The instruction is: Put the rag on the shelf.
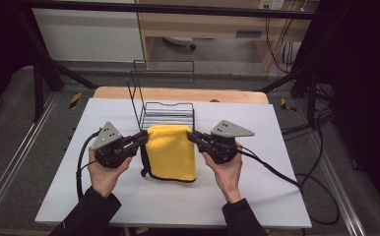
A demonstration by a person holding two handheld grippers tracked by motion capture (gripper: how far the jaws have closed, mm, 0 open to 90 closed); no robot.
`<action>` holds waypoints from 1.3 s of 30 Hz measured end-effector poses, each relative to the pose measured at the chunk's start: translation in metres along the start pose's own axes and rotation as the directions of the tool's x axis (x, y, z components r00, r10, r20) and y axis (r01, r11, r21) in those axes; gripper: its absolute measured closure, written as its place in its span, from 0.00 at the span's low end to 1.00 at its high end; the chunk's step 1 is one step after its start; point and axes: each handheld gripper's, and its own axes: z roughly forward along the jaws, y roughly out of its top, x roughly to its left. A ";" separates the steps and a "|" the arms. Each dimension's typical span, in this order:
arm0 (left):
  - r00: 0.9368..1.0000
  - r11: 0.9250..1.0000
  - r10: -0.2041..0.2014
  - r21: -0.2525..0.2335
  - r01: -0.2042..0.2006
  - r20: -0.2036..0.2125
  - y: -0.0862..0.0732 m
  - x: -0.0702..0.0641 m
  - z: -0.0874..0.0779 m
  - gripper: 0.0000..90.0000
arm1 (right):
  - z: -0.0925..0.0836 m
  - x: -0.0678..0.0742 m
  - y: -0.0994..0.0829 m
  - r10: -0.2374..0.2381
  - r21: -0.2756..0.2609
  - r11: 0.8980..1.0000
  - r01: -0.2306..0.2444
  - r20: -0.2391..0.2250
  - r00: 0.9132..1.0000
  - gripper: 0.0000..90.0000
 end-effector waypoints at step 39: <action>0.998 0.975 -0.010 -0.222 -0.003 -0.055 0.065 0.012 -0.013 0.90 | -0.009 0.009 0.070 -0.075 -0.179 0.980 0.086 0.066 0.995 0.94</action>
